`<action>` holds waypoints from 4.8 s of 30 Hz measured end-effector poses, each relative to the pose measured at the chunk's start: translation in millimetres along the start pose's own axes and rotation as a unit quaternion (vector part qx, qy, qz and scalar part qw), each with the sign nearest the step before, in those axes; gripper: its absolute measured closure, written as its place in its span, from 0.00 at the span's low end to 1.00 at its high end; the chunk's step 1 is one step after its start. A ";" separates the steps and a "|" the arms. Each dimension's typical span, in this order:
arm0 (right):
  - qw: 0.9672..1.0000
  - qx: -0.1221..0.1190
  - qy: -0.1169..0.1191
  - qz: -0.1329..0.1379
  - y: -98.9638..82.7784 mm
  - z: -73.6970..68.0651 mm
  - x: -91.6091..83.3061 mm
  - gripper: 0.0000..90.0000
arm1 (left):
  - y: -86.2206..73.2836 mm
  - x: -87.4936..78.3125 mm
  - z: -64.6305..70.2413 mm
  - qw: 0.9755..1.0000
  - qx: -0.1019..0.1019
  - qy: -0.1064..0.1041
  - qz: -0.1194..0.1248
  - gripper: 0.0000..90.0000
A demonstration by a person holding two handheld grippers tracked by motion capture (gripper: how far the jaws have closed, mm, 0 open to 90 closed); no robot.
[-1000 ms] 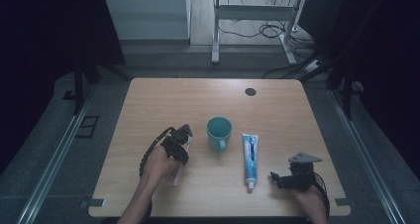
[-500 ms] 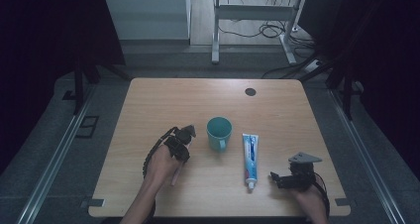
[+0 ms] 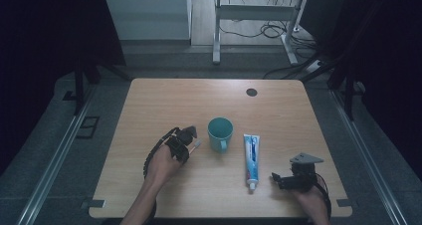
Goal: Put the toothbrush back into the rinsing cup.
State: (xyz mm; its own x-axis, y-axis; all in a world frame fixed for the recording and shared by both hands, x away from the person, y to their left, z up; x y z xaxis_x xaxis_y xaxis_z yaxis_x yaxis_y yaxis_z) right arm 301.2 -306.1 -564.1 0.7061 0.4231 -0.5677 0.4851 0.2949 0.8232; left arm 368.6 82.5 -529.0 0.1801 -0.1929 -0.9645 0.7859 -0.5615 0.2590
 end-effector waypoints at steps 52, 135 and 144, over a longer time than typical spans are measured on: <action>1.000 0.000 0.000 0.001 0.1 0.0 0.1 0.00 | 3.7 -77.5 -17.0 0.972 0.016 -0.064 0.225 0.88; 1.000 0.000 0.000 0.001 0.1 0.0 0.1 0.00 | 98.4 -92.2 35.2 0.888 0.046 -0.083 0.450 0.88; 1.000 0.000 0.000 0.001 0.1 0.0 0.1 0.00 | 97.2 -76.0 38.3 0.891 0.047 -0.076 0.446 0.88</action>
State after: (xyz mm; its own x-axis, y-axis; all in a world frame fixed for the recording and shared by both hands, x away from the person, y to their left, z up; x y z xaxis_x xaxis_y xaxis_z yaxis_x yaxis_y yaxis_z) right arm 301.3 -306.1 -564.1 0.7067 0.4242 -0.5662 0.4836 0.2944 0.8243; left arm 408.6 11.8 -428.6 0.6202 -0.6982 -0.3576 0.3160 -0.1948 0.9285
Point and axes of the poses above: each handheld gripper's, and its own axes: x roughly forward along the jaws, y roughly out of its top, z roughly to its right, the point moved 3 cm from there along x, roughly forward along the jaws, and after that the axes turned 11 degrees about z, right-handed, at the moved point
